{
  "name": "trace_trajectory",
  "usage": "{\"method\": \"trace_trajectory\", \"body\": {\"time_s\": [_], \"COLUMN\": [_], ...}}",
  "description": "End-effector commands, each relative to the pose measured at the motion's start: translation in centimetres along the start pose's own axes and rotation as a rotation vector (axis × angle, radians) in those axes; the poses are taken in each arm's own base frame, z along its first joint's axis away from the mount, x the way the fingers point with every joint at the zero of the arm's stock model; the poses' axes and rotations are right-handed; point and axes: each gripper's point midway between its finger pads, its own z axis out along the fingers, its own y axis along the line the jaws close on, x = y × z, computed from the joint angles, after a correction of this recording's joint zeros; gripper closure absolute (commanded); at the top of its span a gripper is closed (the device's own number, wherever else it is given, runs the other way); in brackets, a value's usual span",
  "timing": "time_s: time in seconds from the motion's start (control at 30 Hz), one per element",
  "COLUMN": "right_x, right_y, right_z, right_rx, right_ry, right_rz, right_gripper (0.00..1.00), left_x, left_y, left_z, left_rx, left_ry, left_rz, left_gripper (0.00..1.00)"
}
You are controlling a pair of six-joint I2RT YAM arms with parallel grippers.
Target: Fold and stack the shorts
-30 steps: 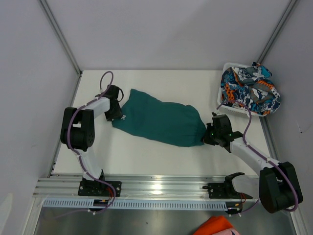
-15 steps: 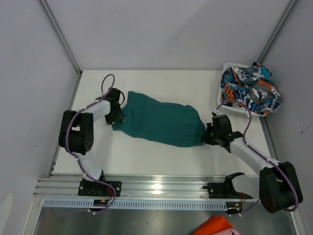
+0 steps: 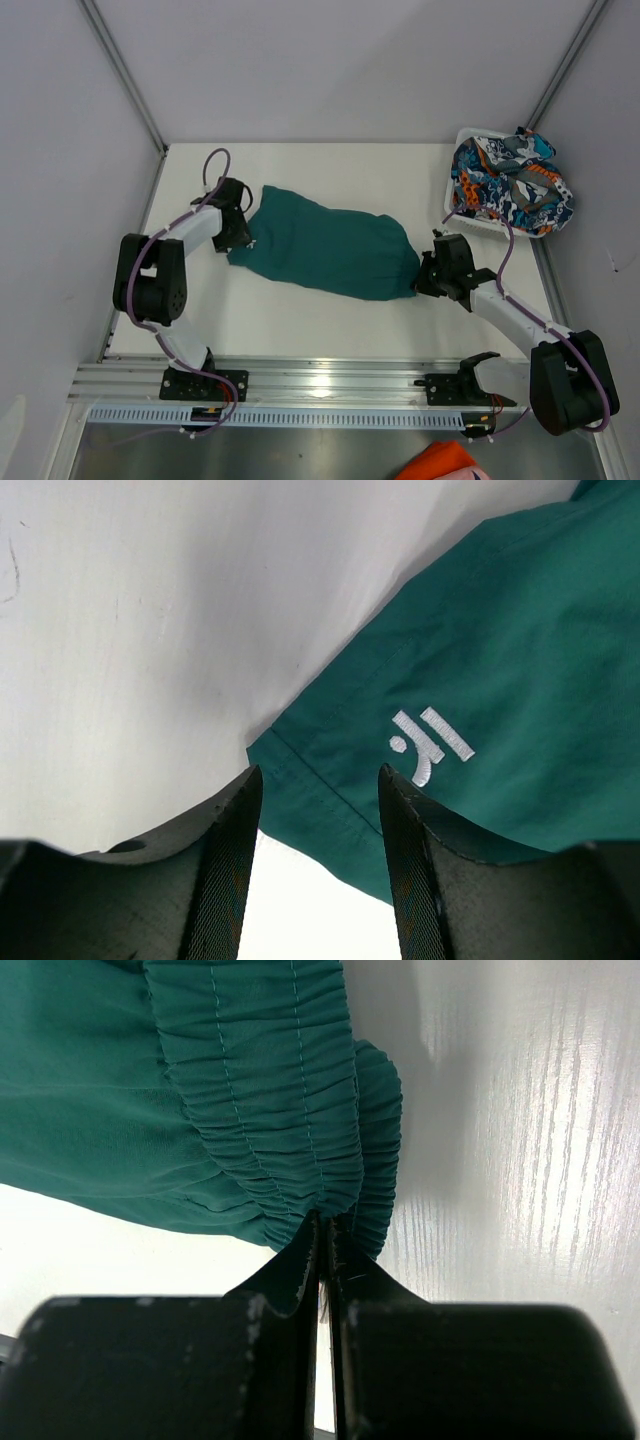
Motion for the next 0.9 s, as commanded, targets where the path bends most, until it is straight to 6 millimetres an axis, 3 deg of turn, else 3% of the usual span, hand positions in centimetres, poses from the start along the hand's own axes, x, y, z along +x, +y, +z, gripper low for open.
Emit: {"method": "trace_trajectory", "body": {"time_s": [0.0, 0.33, 0.53, 0.87], "right_x": [-0.1, -0.2, -0.3, -0.4], "right_y": [0.5, 0.7, 0.6, 0.8], "right_z": [0.0, -0.1, -0.1, -0.3], "right_rx": [-0.019, -0.023, -0.018, -0.022], "right_ry": [-0.001, 0.001, -0.002, -0.004], "right_rz": [-0.021, -0.024, -0.021, -0.018], "right_gripper": [1.00, 1.00, 1.00, 1.00], "left_x": [0.0, 1.5, 2.8, 2.9], "left_y": [0.0, -0.3, -0.2, -0.3], "left_z": [-0.9, 1.8, 2.5, 2.5], "left_rx": [0.004, -0.012, -0.009, 0.001], "left_ry": [-0.021, 0.035, 0.031, 0.016], "left_rz": [-0.007, 0.007, -0.003, 0.010], "left_gripper": [0.46, 0.49, 0.64, 0.89]}}
